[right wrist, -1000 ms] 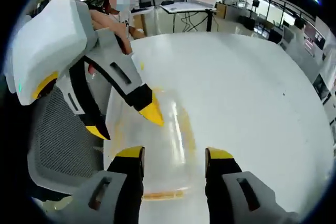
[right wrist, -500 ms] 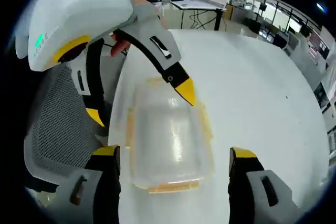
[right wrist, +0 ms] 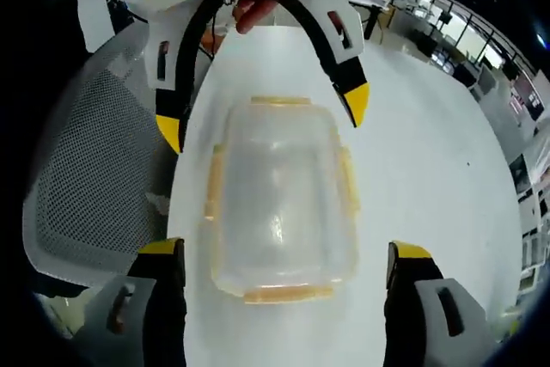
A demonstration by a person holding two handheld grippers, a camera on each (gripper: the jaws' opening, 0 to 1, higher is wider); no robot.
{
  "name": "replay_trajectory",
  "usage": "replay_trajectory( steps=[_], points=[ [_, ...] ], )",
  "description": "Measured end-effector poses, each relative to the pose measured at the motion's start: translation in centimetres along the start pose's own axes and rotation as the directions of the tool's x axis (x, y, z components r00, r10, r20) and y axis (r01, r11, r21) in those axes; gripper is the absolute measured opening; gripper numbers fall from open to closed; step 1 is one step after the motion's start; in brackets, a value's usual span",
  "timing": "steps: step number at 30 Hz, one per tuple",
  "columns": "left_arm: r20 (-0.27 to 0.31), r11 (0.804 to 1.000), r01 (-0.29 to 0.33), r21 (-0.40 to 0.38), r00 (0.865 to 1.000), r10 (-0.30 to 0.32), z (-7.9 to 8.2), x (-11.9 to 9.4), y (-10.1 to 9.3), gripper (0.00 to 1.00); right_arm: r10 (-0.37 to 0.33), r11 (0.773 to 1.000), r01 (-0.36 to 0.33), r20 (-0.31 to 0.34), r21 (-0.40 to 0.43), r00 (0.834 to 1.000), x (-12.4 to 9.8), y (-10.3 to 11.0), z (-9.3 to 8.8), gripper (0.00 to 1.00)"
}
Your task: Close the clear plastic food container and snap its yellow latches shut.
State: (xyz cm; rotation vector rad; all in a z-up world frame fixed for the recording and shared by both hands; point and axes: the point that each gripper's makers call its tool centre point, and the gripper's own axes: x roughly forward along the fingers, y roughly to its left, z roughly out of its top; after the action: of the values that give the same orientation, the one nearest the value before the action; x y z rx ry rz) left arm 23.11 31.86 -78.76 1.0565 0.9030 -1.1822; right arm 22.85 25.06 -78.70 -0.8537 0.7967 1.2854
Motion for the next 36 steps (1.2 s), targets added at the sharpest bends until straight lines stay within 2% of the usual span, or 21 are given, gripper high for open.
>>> replay_trajectory(
  steps=[5,11,23,29,32,36],
  points=[
    [-0.030,0.999,0.029,0.017,0.999,-0.028,-0.7,0.6,-0.1,0.99,0.010,1.000,-0.010,-0.023,-0.012,1.000,0.2,0.3,-0.3,0.91],
    [-0.056,0.999,0.035,0.037,0.998,-0.033,-1.1,1.1,0.0,0.98,0.010,0.999,-0.012,-0.064,-0.039,0.998,0.5,0.2,-0.9,0.89],
    [-0.081,0.997,0.064,0.051,0.995,-0.060,-1.7,1.8,0.3,0.94,0.021,0.999,-0.024,-0.080,-0.038,0.997,0.8,0.1,-1.2,0.87],
    [-0.094,0.994,0.082,0.066,0.993,-0.076,-1.6,2.4,0.0,0.89,0.030,0.998,-0.035,-0.094,-0.047,0.995,1.1,0.3,-1.4,0.83],
    [-0.096,0.994,0.085,0.063,0.992,-0.079,-1.6,2.6,0.1,0.89,0.025,0.998,-0.031,-0.122,-0.050,0.992,1.2,0.1,-1.9,0.75],
    [-0.106,0.994,0.075,0.077,0.992,-0.067,-1.8,2.6,0.2,0.82,0.033,0.998,-0.040,-0.117,-0.055,0.993,1.2,0.2,-2.0,0.76]
  ],
)
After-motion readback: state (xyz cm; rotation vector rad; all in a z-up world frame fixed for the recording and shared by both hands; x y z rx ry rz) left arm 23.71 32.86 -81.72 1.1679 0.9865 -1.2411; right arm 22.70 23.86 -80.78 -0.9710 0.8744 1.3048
